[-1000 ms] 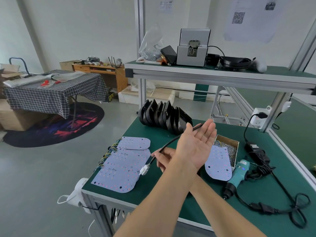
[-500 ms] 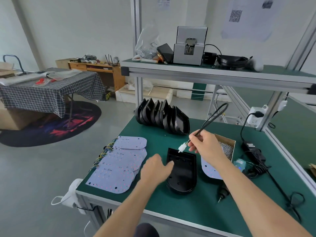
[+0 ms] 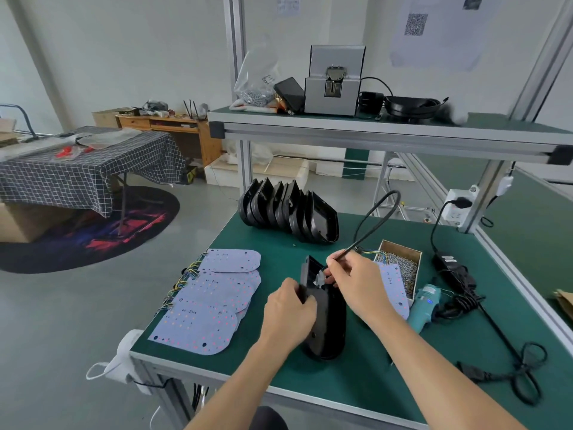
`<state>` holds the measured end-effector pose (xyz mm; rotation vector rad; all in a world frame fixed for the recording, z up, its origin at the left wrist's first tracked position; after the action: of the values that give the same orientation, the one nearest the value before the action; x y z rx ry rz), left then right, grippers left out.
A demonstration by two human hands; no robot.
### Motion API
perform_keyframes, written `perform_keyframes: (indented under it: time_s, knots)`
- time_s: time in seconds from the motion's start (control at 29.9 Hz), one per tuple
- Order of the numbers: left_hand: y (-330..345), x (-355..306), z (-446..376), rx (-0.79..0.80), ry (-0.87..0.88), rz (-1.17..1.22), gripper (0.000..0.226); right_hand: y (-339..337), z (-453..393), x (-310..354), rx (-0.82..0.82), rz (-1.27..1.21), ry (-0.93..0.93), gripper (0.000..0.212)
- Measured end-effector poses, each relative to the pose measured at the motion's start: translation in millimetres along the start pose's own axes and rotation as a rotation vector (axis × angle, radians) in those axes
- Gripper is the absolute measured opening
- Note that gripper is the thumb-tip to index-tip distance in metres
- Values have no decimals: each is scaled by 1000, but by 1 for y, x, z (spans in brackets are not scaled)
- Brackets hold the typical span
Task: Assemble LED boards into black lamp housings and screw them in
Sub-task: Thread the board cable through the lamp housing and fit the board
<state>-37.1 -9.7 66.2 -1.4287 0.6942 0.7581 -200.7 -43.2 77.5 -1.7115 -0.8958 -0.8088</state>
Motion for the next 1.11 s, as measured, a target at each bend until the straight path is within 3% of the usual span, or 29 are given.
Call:
perform_keyframes:
  time_s: [0.3,0.54,0.67,0.74,0.87,0.94,1.04,1.11]
  knots:
    - [-1,-11,14,-140,38,163,15,2,15,8,-193,-109,-16,9]
    - [4,-4,26,-199,124,210,12,-7,19,17,-45,-96,90,14]
    - [8,-11,29,-228,172,228,12,-5,24,29,-11,164,71,7]
    - [8,-12,30,-240,156,250,11,-5,32,37,-33,321,90,22]
    - [-2,-11,28,-268,114,419,7,-12,57,42,-300,502,-8,31]
    - [-6,-13,29,-248,128,521,7,-16,61,30,-206,372,63,39]
    - [-9,-14,34,-221,192,564,31,-11,66,17,65,-179,335,25]
    - [-14,-11,31,-262,230,542,43,-11,69,11,51,-320,356,29]
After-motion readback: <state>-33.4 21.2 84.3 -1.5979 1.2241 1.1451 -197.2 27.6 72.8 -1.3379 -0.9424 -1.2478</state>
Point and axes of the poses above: each hand's wrist, its own z-axis away from the middle knuckle, its own y-axis out of the palm, x = y × z, the point moved 1 cm from there along -z, towards the middle knuckle, and after that the axes turned 2 degrees about x, right-handed, at the moved point
